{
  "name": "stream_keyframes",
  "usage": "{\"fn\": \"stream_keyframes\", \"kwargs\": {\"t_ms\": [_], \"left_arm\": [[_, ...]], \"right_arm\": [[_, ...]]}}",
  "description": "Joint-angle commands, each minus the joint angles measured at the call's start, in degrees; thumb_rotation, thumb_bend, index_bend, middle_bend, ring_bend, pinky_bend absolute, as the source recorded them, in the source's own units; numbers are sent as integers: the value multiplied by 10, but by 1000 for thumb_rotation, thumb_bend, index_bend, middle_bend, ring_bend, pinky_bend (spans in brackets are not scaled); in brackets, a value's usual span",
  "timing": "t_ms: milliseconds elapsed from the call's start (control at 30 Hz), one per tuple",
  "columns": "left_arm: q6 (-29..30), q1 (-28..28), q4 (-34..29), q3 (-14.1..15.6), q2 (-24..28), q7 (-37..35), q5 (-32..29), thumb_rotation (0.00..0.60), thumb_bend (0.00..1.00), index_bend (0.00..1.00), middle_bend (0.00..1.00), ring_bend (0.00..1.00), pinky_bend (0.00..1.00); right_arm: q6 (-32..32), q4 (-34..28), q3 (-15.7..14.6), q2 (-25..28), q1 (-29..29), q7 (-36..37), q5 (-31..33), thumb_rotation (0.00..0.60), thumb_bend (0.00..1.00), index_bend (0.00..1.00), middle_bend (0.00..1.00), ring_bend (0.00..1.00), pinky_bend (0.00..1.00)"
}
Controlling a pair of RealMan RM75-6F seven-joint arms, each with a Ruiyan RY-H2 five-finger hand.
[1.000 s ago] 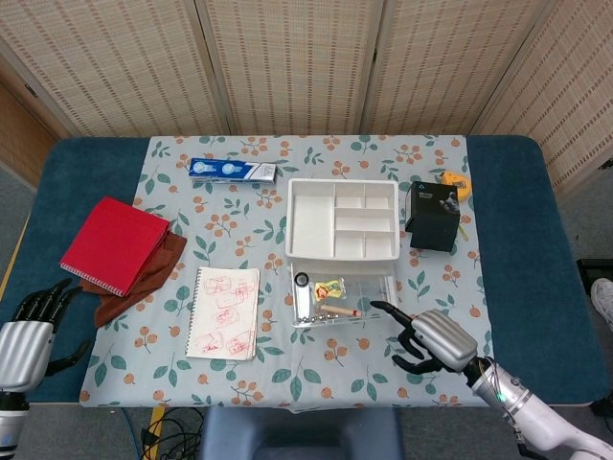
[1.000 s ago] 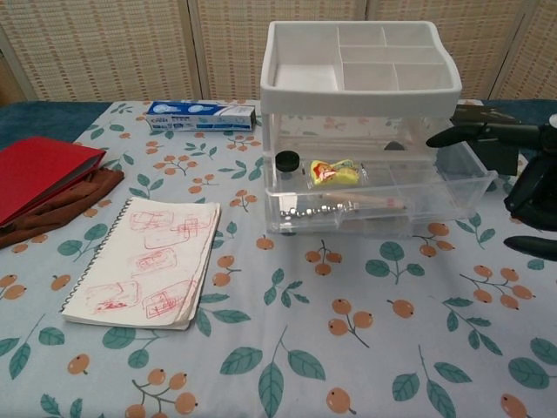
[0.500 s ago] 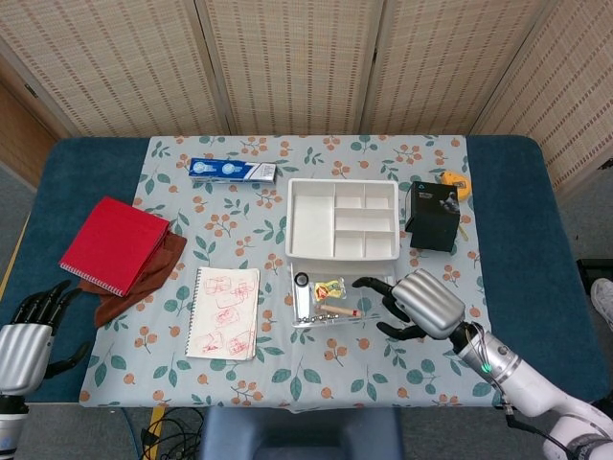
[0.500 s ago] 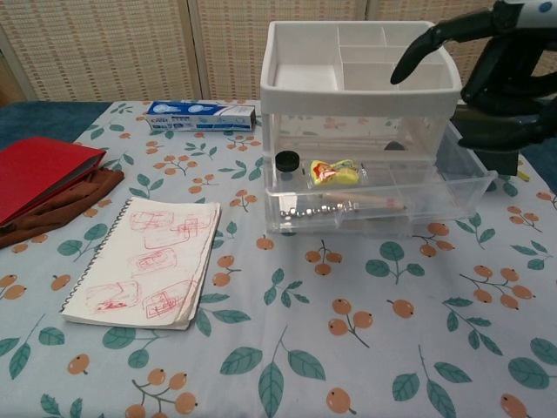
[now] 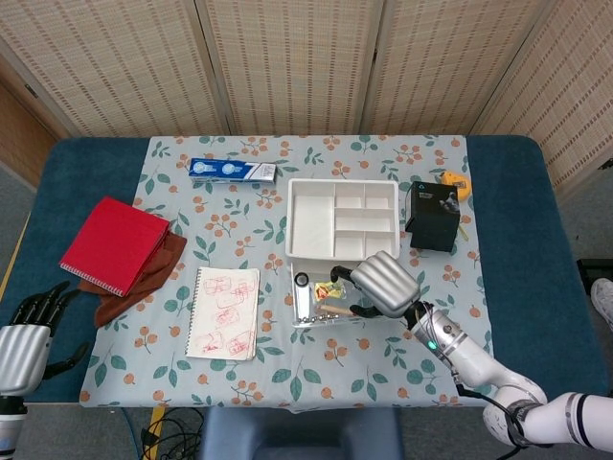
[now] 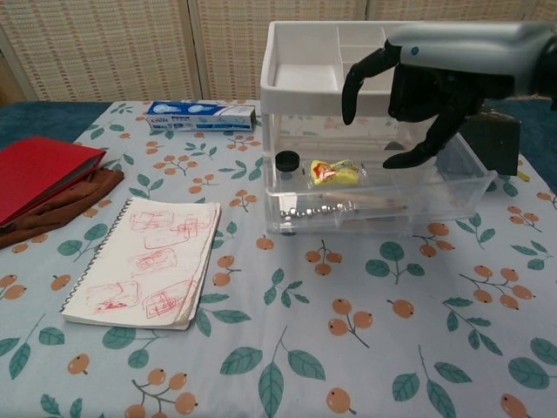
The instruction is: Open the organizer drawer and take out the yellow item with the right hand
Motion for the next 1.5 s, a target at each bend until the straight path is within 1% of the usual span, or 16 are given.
{"fn": "stream_keyframes", "kwargs": {"t_ms": [33, 300, 433, 800, 1033, 1233, 1500], "left_arm": [[-2, -1, 0, 0, 0, 0, 0, 600, 246, 153, 116, 148, 149], [-1, -2, 1, -1, 1, -2, 0, 600, 247, 153, 116, 148, 149], [0, -1, 1, -1, 1, -3, 1, 600, 246, 153, 116, 148, 149], [0, -1, 6, 0, 2, -10, 1, 600, 246, 153, 116, 148, 148], [0, 0, 11, 0, 2, -15, 1, 600, 246, 154, 116, 148, 148], [0, 0, 13, -1, 2, -17, -1, 600, 246, 153, 116, 148, 148], [0, 1, 14, -1, 2, -19, -2, 600, 246, 153, 116, 148, 148]], "right_arm": [[-6, 10, -2, -21, 11, -36, 15, 600, 197, 387, 1000, 1000, 1000], [-17, 22, -9, -42, 25, -108, 46, 600, 243, 389, 1000, 1000, 1000], [-20, 23, -7, -50, 32, -130, 64, 600, 275, 389, 1000, 1000, 1000], [-27, 19, -14, -58, 49, -192, 102, 600, 277, 389, 1000, 1000, 1000], [-26, 22, -16, -66, 58, -205, 112, 600, 277, 389, 1000, 1000, 1000], [-11, 29, -14, -76, 61, -212, 104, 600, 301, 389, 1000, 1000, 1000], [-21, 39, -17, -87, 74, -233, 121, 600, 301, 389, 1000, 1000, 1000]]}}
